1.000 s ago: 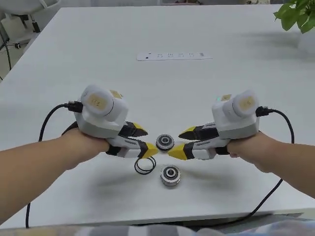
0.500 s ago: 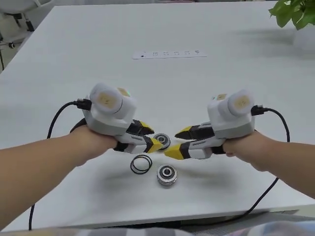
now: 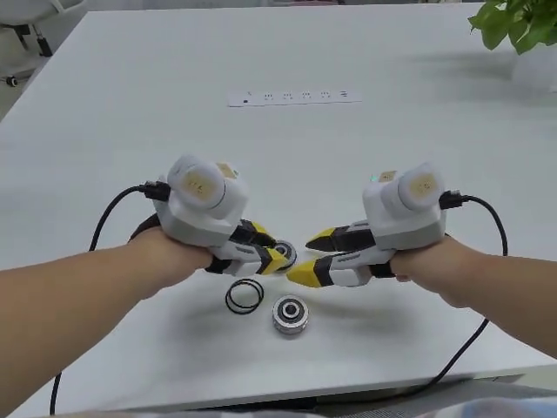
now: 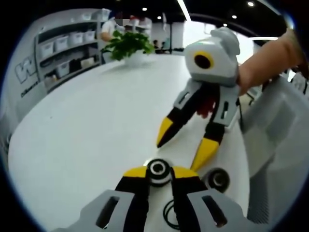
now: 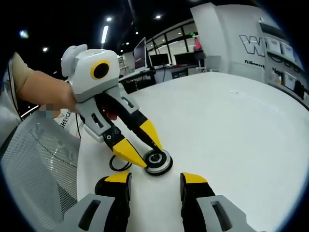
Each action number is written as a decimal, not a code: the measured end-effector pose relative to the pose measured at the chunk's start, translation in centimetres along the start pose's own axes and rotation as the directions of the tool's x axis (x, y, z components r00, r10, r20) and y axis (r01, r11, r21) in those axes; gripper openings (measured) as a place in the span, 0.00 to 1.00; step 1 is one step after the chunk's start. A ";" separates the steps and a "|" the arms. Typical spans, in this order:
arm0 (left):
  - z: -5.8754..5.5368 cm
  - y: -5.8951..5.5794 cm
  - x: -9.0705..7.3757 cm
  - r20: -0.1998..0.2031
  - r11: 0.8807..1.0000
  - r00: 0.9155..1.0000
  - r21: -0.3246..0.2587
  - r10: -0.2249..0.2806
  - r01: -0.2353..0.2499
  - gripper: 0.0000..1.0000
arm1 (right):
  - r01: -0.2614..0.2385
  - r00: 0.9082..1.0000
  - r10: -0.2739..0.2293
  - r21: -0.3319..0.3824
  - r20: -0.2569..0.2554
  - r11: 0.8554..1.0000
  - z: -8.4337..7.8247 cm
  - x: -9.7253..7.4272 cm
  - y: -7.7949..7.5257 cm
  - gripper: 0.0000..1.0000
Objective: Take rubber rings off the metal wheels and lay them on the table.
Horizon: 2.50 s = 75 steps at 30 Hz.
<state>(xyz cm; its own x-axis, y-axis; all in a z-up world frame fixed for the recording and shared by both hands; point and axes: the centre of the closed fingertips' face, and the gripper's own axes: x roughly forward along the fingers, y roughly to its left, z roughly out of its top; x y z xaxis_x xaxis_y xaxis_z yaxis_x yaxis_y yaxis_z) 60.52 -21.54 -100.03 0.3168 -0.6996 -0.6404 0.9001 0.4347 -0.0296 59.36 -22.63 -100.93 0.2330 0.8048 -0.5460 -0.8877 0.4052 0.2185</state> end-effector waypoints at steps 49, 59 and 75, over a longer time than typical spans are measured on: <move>0.0 0.3 0.3 0.014 0.997 0.998 -0.051 0.062 -0.061 0.14 | 0.041 0.999 -0.042 -0.070 -0.009 0.997 0.1 1.5 -0.3 0.19; 0.0 0.5 0.4 0.016 0.996 0.998 -0.055 0.064 -0.063 0.14 | 0.035 0.999 -0.036 -0.068 -0.013 0.997 -0.2 1.2 -0.3 0.14; -0.1 0.5 0.3 0.016 0.996 0.997 -0.055 0.071 -0.070 0.14 | 0.040 0.999 -0.041 -0.043 -0.024 0.998 -0.5 0.9 -0.7 0.00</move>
<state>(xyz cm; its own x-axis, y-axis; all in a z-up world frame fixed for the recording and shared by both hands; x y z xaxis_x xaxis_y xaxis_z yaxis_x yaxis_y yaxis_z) 61.09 -21.49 -100.32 0.3850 -0.6758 -0.6285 0.8579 0.5132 -0.0263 59.99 -22.41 -101.94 0.2596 0.7768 -0.5737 -0.8938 0.4182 0.1617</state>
